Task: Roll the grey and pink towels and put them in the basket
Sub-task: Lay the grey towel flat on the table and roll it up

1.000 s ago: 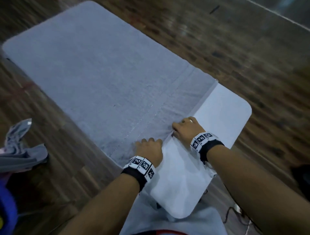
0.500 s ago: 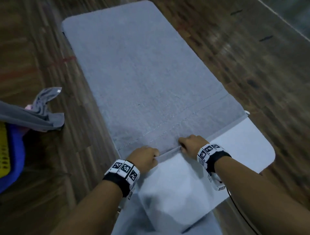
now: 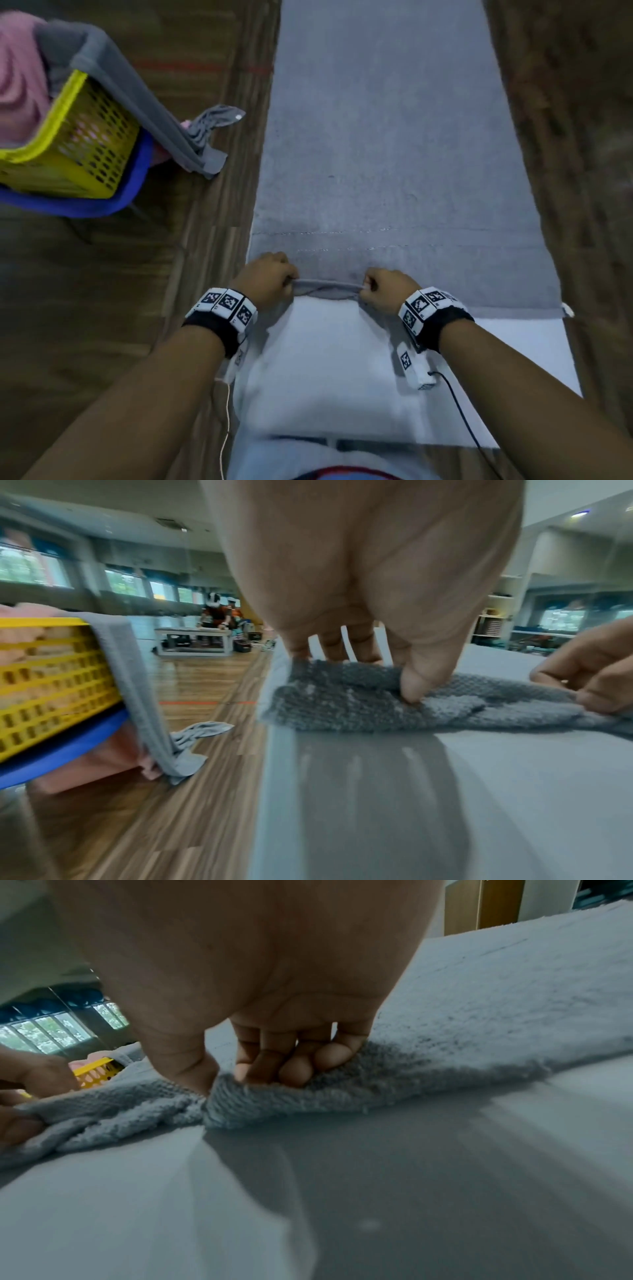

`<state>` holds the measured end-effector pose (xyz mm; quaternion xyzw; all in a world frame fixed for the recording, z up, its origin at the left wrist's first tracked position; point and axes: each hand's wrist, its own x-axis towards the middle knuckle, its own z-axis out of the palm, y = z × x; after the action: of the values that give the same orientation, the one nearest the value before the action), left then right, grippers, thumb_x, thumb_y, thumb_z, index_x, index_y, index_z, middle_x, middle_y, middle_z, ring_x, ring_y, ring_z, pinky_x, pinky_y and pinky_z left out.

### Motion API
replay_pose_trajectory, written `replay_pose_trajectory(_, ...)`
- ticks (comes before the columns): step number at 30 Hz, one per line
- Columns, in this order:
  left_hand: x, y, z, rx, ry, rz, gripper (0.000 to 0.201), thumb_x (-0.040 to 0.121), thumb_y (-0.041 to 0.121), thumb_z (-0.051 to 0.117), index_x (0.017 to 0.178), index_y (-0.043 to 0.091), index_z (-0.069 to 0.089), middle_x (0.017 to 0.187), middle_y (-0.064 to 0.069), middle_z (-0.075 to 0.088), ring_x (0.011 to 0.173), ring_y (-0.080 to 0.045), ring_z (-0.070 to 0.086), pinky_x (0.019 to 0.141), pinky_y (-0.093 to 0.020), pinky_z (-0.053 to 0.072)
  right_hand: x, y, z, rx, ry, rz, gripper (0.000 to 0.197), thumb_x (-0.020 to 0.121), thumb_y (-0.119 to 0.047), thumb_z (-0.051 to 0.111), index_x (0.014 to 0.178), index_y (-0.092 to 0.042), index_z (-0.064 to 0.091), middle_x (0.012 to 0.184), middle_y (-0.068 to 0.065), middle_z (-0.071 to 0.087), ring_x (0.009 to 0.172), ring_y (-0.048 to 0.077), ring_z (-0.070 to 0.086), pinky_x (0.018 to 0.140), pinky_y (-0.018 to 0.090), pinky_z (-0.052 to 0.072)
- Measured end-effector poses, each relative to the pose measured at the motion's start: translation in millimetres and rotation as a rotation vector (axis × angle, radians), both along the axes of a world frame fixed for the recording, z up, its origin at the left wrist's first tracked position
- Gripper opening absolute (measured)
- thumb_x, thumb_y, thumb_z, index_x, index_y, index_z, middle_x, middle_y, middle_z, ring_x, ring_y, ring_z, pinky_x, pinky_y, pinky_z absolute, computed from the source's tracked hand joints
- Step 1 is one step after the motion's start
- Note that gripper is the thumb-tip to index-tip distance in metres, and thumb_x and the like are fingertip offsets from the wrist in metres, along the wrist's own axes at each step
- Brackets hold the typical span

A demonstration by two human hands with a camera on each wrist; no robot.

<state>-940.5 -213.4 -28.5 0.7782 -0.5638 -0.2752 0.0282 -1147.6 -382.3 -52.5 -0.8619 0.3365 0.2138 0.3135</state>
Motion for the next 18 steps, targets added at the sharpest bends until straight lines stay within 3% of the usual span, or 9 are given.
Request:
replay_pose_trajectory(5,18.1,28.1,3.7,-0.004,-0.141,0.157,0.026,0.086,0.015,0.061,0.11,0.018,0.07,0.114,-0.006,0.061,0.101,-0.031,0.06,0.086,-0.04,0.048,-7.8,2.8,-1.4,0.01,-0.078,-0.005,0.014,0.087,-0.032,0.049,0.076,-0.023,0.049,0.067,0.0,0.06,0.059,0.02,0.056,0.054,0.028,0.043)
replay_pose_trajectory(7,23.8,35.4,5.4,-0.008,-0.076,0.247,0.021,0.087,0.015,0.061,0.105,0.016,0.071,0.11,-0.006,0.063,0.099,-0.029,0.06,0.085,-0.039,0.049,-8.5,3.2,-2.7,0.013,-0.081,-0.006,0.014,0.087,-0.032,0.049,0.077,-0.022,0.049,0.067,0.002,0.06,0.062,0.022,0.057,0.056,0.03,0.045)
replay_pose_trajectory(12,30.3,50.9,3.0,0.027,0.136,0.406,0.012,0.088,0.016,0.054,0.084,0.014,0.065,0.081,-0.007,0.066,0.078,-0.027,0.06,0.069,-0.034,0.048,-7.6,3.3,0.3,0.033,-0.077,-0.029,0.015,0.087,-0.032,0.056,0.075,-0.025,0.051,0.07,-0.002,0.061,0.069,0.022,0.059,0.063,0.031,0.047)
replay_pose_trajectory(18,49.2,70.2,-10.8,-0.031,0.295,0.569,0.013,0.09,0.019,0.058,0.078,0.021,0.06,0.08,-0.001,0.068,0.079,-0.022,0.063,0.072,-0.033,0.047,-5.5,7.4,6.9,0.045,-0.085,-0.059,0.028,0.084,-0.032,0.062,0.061,-0.016,0.061,0.06,-0.003,0.062,0.059,0.01,0.056,0.063,0.022,0.042)
